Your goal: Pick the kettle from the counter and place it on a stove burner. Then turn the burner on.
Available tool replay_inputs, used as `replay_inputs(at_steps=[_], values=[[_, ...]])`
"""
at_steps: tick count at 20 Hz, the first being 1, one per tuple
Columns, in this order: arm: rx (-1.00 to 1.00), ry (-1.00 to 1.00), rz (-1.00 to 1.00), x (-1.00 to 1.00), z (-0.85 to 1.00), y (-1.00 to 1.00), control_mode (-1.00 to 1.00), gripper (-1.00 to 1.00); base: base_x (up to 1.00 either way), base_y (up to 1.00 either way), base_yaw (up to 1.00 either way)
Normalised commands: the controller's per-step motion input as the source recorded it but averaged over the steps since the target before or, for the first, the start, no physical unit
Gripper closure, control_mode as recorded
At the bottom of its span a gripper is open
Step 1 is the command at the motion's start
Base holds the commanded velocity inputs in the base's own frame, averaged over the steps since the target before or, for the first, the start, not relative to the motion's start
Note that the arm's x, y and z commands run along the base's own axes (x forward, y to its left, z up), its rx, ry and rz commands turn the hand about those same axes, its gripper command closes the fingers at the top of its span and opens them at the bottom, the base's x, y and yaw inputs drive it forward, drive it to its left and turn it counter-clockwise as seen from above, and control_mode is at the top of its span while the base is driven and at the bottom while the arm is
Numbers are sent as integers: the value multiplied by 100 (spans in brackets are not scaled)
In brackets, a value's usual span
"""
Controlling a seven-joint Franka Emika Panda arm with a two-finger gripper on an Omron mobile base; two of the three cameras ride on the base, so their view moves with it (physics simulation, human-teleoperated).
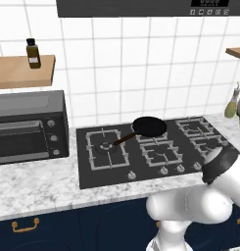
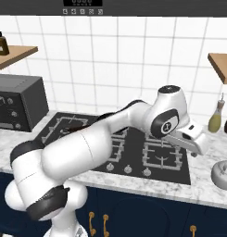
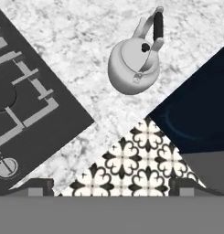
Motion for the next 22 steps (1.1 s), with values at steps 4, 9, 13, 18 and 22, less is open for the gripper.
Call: replay_inputs(at_steps=[4,9,13,18,22], values=[[6,-2,-15,0,-3,-83,-100,-100,0,0,0],[4,0,-11,10,0,-60,-100,-100,0,0,0],[4,0,-4,31,-9,-51,-100,-100,0,0,0],[12,0,0,52,-13,-68,-100,-100,0,0,0],[2,0,0,36,-13,-45,-100,-100,0,0,0]])
